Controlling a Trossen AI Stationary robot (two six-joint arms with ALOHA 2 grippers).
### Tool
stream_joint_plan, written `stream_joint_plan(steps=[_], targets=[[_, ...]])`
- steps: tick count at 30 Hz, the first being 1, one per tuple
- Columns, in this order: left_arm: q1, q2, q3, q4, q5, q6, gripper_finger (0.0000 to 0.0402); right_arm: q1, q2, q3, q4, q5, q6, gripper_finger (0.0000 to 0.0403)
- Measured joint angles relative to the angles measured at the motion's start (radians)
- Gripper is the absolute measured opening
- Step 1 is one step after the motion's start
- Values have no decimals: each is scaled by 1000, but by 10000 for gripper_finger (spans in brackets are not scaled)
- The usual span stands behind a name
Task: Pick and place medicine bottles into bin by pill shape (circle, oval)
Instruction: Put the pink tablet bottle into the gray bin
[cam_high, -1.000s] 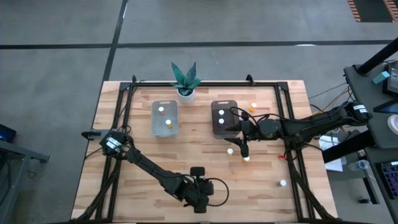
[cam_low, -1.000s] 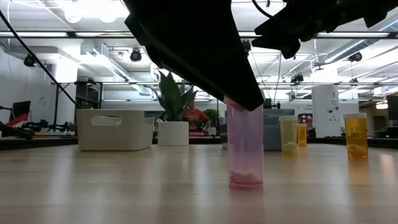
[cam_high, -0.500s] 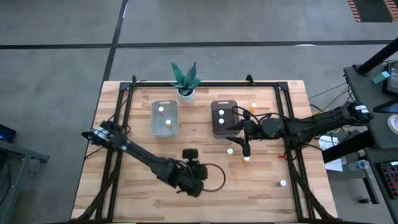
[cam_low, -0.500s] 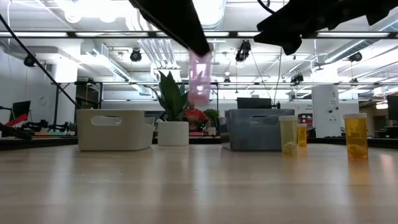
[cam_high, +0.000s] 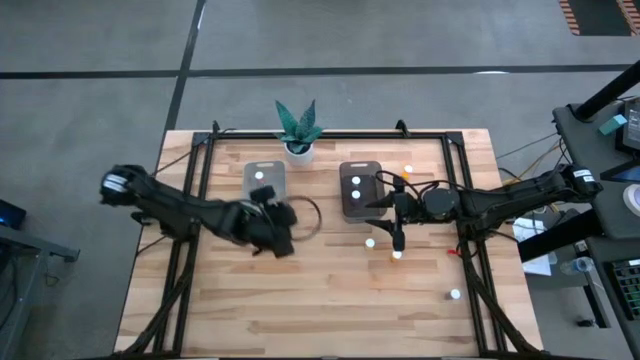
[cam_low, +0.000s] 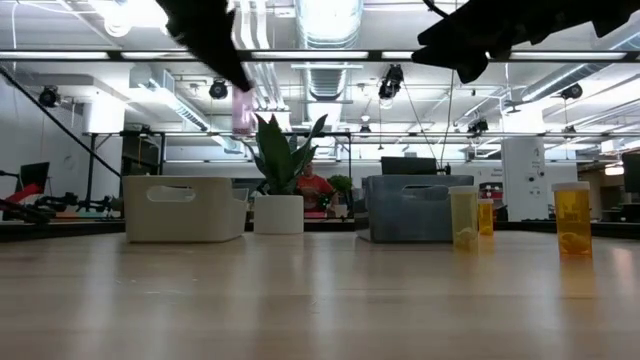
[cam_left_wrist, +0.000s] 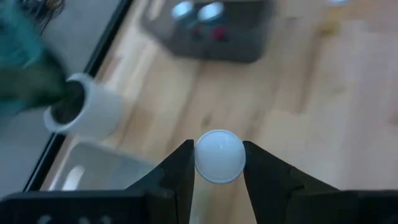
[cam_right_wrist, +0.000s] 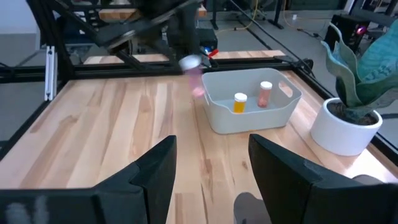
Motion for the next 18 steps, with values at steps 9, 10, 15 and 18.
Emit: stream_joint_plan(steps=[9,10,15,18], targets=[[194,-261,-259,3,-1,-71,102,0,0,0,-37,0,54,192],[214,-282,-285,4,-1,-81,102,0,0,0,-37,0,56,192],[286,-365,-401,39,-1,-129,102,0,0,0,-39,0,60,192],[304,-391,-463,104,2,-129,102,0,0,0,-40,0,60,192]])
